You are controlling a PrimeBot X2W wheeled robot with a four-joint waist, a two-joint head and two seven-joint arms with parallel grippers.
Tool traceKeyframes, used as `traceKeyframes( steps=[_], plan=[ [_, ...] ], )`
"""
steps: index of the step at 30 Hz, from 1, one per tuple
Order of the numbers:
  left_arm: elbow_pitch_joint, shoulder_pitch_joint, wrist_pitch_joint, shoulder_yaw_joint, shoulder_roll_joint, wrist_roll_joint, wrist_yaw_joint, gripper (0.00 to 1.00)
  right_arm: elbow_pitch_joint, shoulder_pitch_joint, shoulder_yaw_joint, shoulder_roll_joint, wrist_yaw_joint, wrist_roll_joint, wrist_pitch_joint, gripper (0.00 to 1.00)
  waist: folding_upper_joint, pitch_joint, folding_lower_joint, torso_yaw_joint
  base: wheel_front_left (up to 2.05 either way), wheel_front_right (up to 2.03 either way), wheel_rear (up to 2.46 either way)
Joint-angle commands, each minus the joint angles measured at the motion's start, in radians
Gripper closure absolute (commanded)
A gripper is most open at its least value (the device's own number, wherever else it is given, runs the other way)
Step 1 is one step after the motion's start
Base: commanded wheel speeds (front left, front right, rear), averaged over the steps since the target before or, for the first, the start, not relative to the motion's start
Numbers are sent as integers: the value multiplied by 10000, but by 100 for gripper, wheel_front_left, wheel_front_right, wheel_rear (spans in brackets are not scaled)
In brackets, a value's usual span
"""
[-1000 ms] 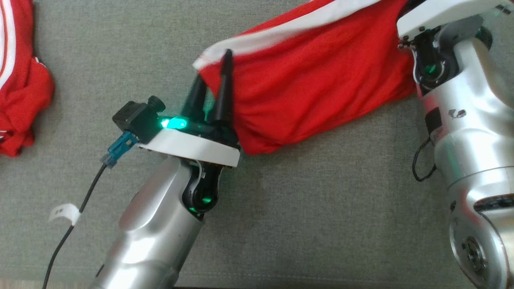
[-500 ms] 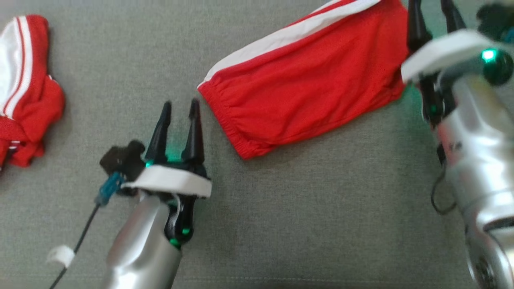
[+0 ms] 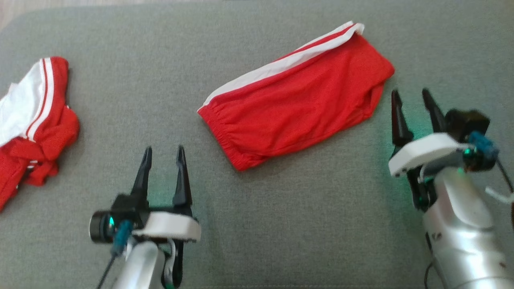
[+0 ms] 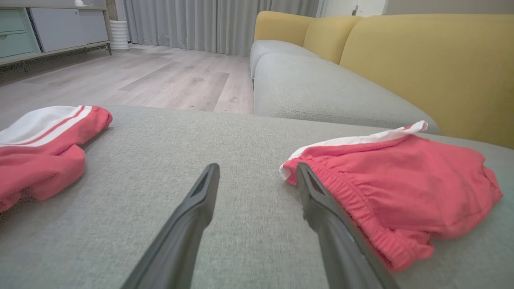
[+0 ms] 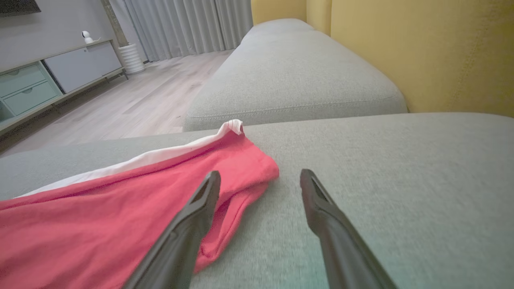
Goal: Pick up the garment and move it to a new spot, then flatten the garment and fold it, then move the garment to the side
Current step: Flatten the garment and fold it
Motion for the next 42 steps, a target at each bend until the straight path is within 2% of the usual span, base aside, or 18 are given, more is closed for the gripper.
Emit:
traceKeyframes(
  steps=[1,7,12,18,25,30,31,32,38,42],
  plan=[
    [-399,97,-51,400,126,220,136,0,-387,-17,51,160,-7,-123,-109,0,0,-249,3,-90,0,0,0],
    [-595,862,-51,204,126,577,177,0,-247,80,-267,303,-7,-282,-109,0,0,-221,3,54,0,0,0],
    [-686,946,-51,-213,126,531,107,0,299,-668,-508,18,-7,-493,-110,0,0,142,3,515,0,0,0],
    [-731,489,-51,-607,126,330,80,0,1394,-1989,-1138,-422,-7,-522,-9,0,0,795,3,1269,0,0,0],
    [-915,-54,-51,-783,126,173,207,0,2741,-2990,-1528,-984,-7,-1089,503,0,0,1449,3,1846,0,0,0],
    [-981,-130,-51,-864,126,64,316,0,3626,-3007,-1649,-825,-7,-1238,819,0,0,1543,3,1880,0,0,0],
    [-986,-116,-51,-856,126,45,345,0,3731,-2993,-1600,-730,-7,-1217,820,47,0,1527,3,1828,0,0,0],
    [-984,-95,-51,-842,126,26,361,0,3796,-2979,-1550,-649,-7,-1174,765,100,0,1502,3,1764,0,0,0],
    [-949,4,-51,-669,126,58,350,0,3889,-2748,-1274,-374,-7,-660,300,100,0,1224,3,1273,0,0,0],
    [-898,97,-51,-516,126,186,234,0,3447,-2183,-1174,-153,-7,108,-33,100,0,770,3,792,0,0,0]
  ],
)
